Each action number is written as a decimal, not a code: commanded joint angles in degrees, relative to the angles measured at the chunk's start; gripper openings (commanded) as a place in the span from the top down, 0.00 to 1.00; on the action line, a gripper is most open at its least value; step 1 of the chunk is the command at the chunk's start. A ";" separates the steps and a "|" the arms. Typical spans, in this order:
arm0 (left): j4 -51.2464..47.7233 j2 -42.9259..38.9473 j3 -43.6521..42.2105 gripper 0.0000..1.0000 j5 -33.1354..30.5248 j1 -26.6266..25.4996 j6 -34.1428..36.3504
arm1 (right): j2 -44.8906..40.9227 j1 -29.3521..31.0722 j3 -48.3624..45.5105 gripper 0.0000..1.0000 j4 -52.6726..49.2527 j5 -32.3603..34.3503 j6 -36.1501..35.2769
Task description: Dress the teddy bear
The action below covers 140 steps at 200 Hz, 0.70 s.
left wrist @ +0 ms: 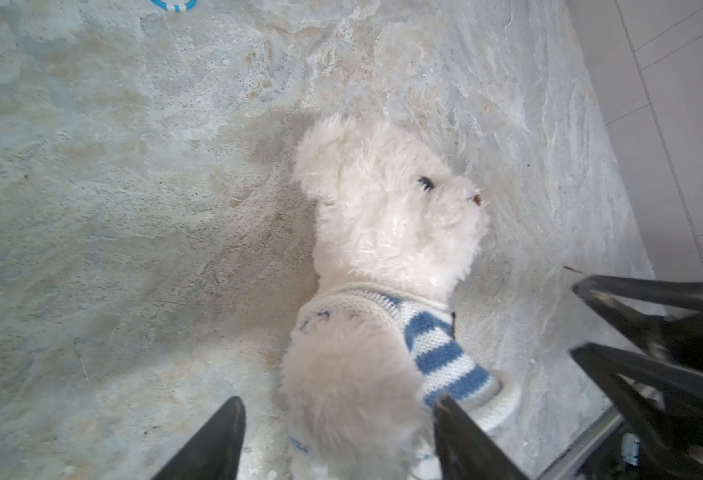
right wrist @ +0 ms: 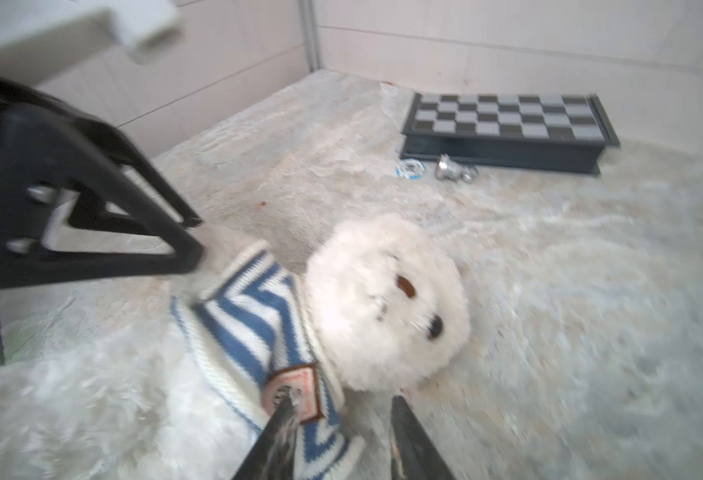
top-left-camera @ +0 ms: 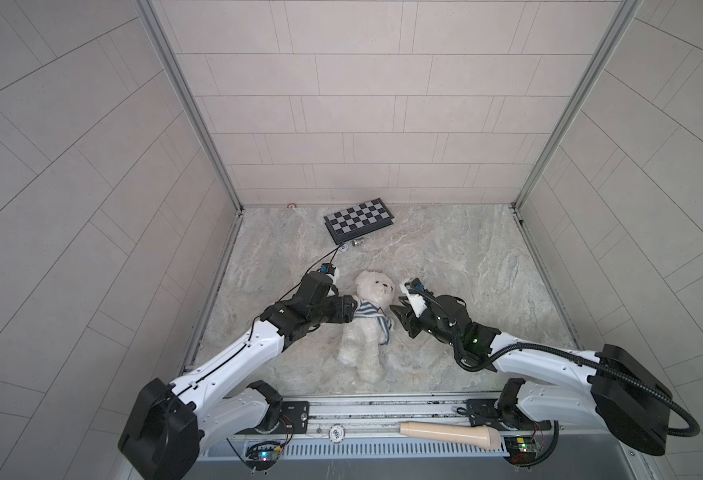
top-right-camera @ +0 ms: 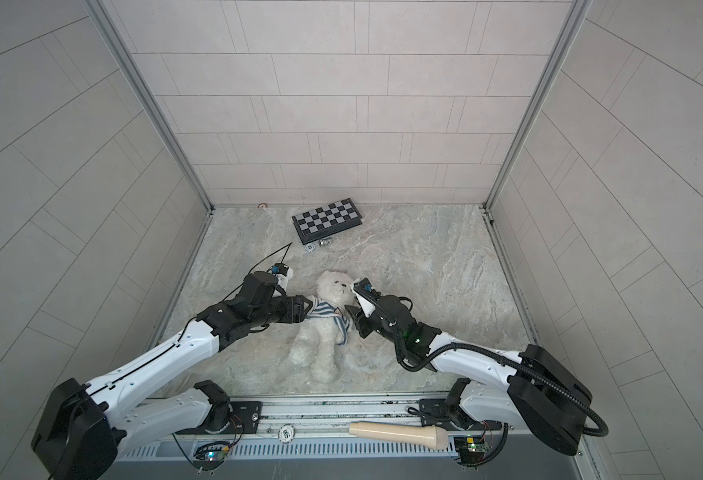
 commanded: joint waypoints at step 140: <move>3.73 9.13 6.09 0.53 3.81 -12.40 -4.24 | 9.27 -4.83 -3.11 0.57 3.72 -7.46 7.65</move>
